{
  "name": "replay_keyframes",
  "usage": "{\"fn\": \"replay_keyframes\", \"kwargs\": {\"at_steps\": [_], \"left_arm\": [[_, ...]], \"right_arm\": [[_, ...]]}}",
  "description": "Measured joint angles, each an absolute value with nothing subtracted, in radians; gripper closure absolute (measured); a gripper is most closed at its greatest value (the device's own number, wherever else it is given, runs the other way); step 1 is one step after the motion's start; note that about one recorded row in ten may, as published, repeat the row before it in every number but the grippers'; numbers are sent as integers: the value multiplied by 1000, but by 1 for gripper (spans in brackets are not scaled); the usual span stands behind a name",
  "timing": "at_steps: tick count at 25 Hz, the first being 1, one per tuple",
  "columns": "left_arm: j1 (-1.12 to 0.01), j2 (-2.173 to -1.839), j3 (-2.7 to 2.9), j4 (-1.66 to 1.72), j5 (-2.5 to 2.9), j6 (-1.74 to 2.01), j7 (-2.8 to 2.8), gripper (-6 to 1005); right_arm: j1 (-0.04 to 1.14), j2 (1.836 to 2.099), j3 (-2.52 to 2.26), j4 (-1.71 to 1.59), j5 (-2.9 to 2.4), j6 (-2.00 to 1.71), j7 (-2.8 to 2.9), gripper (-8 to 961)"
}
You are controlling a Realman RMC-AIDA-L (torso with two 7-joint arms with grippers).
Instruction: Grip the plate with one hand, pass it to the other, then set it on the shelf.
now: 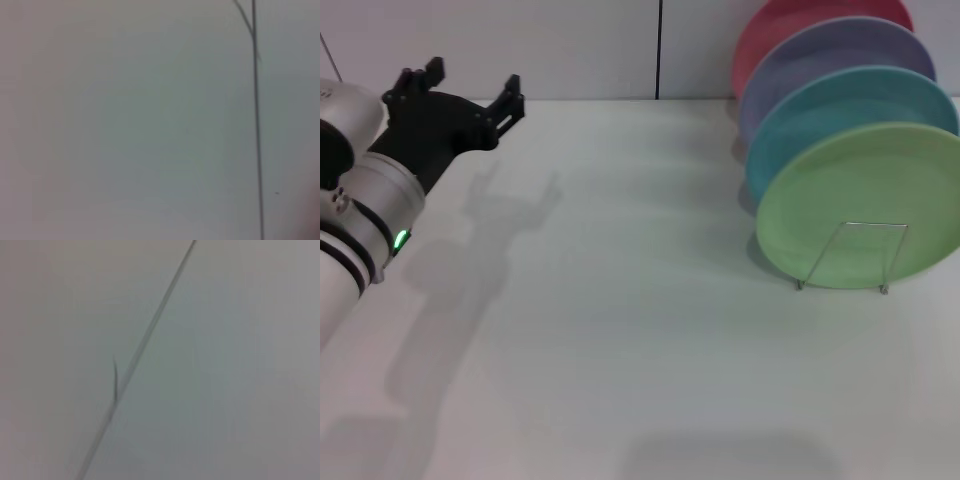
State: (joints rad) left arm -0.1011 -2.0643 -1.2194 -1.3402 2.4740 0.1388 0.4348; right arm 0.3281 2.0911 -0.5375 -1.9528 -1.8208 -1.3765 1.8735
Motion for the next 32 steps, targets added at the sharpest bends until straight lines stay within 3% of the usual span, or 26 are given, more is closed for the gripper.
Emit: {"fn": "replay_keyframes", "kwargs": {"at_steps": [1, 4, 6, 7, 10, 11, 14, 16, 21, 32], "left_arm": [[-99, -2064, -1219, -1329, 2474, 165, 433, 138], [-90, -2064, -1220, -1306, 2474, 221, 432, 138], [-85, -2064, -1218, -1277, 2473, 287, 431, 138], [-82, -2064, -1216, -1265, 2472, 317, 431, 138], [-78, -2065, -1214, -1247, 2472, 362, 430, 138], [-75, -2067, -1208, -1199, 2471, 452, 415, 138], [-89, -2067, -1189, -1099, 2473, 597, 359, 138], [-118, -2067, -1172, -956, 2476, 770, 287, 138], [-184, -2069, -1131, -746, 2478, 987, 190, 138], [-246, -2073, -1087, -526, 2472, 1158, 82, 138]], "right_arm": [[226, 2091, -506, -1867, -1524, -1386, 1757, 255], [130, 2094, -502, -1760, -1295, -1407, 1632, 255], [31, 2091, -498, -1471, -983, -1501, 1439, 255], [31, 2091, -498, -1471, -983, -1501, 1439, 255], [21, 2074, -437, -1052, -724, -1693, 1230, 254], [41, 2059, -338, -734, -621, -1829, 1069, 254], [50, 2047, -230, -457, -594, -1907, 924, 254], [46, 2057, -123, -234, -588, -1900, 809, 254], [51, 2080, -56, -92, -588, -1891, 585, 254], [75, 2080, -59, -10, -594, -1865, 462, 255]]}}
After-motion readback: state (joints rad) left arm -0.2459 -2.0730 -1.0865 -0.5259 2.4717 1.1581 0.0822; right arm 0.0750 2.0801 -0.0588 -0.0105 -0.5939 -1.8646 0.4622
